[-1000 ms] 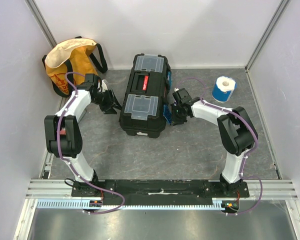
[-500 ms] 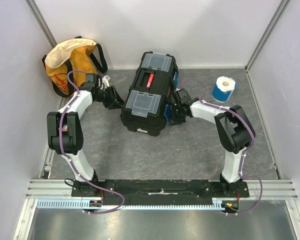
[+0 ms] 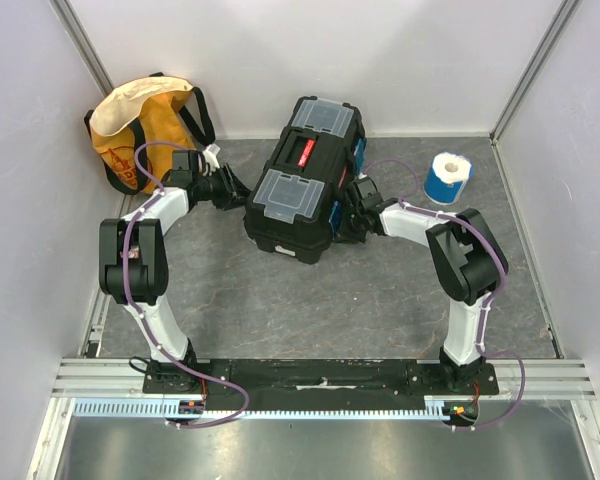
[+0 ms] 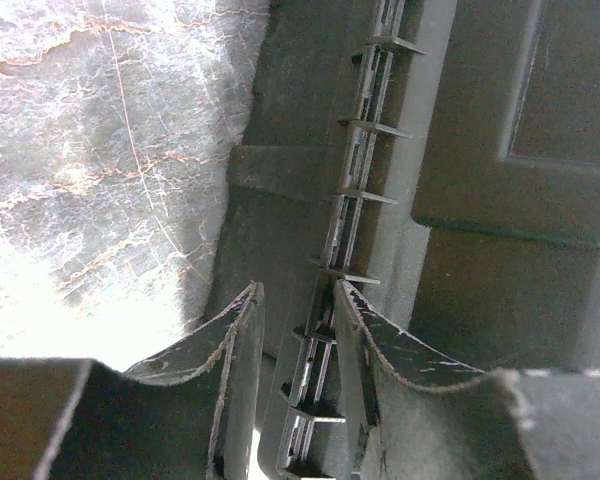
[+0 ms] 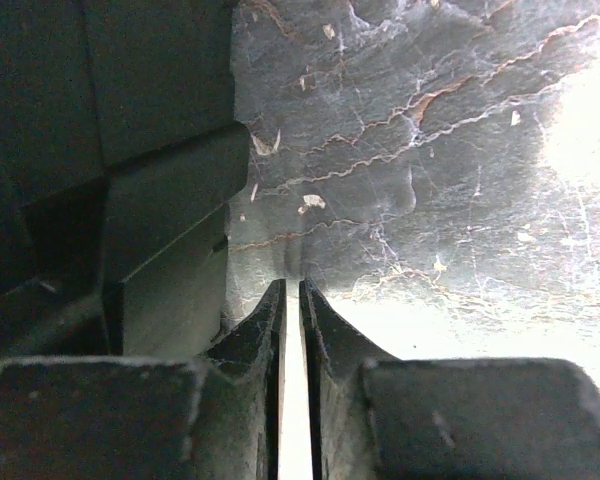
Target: Pack the tool kit
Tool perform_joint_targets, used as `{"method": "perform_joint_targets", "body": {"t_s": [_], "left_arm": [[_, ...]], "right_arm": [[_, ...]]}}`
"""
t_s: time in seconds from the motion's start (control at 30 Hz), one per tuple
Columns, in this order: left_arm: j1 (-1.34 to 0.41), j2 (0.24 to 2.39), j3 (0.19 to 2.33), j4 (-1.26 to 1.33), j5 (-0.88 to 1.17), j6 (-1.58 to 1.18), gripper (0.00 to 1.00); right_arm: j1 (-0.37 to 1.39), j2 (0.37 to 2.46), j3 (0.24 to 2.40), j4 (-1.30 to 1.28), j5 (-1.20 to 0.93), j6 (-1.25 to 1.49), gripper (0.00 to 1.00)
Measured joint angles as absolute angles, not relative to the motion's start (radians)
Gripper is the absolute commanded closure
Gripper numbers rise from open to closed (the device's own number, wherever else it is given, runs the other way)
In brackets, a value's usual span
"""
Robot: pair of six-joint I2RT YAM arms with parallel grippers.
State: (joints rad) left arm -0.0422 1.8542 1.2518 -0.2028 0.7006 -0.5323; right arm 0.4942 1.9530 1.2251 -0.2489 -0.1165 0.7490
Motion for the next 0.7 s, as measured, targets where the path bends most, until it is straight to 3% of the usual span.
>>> {"method": "perform_joint_targets", "body": {"t_s": [0.13,0.43,0.7], "left_arm": [[-0.042,1.856,1.252,-0.186,0.700,-0.543,0.58],[-0.042,1.860,1.209,-0.075,0.699,-0.658,0.58],[-0.044,1.853,1.213,-0.188,0.761,-0.673,0.58]], "right_arm": [[0.495,1.934,1.189,-0.204,-0.114,0.766,0.71],[0.509,1.869,1.054,-0.035,-0.063,0.839,0.65],[0.501,1.726,0.985,-0.186,0.091,0.860,0.43]]}}
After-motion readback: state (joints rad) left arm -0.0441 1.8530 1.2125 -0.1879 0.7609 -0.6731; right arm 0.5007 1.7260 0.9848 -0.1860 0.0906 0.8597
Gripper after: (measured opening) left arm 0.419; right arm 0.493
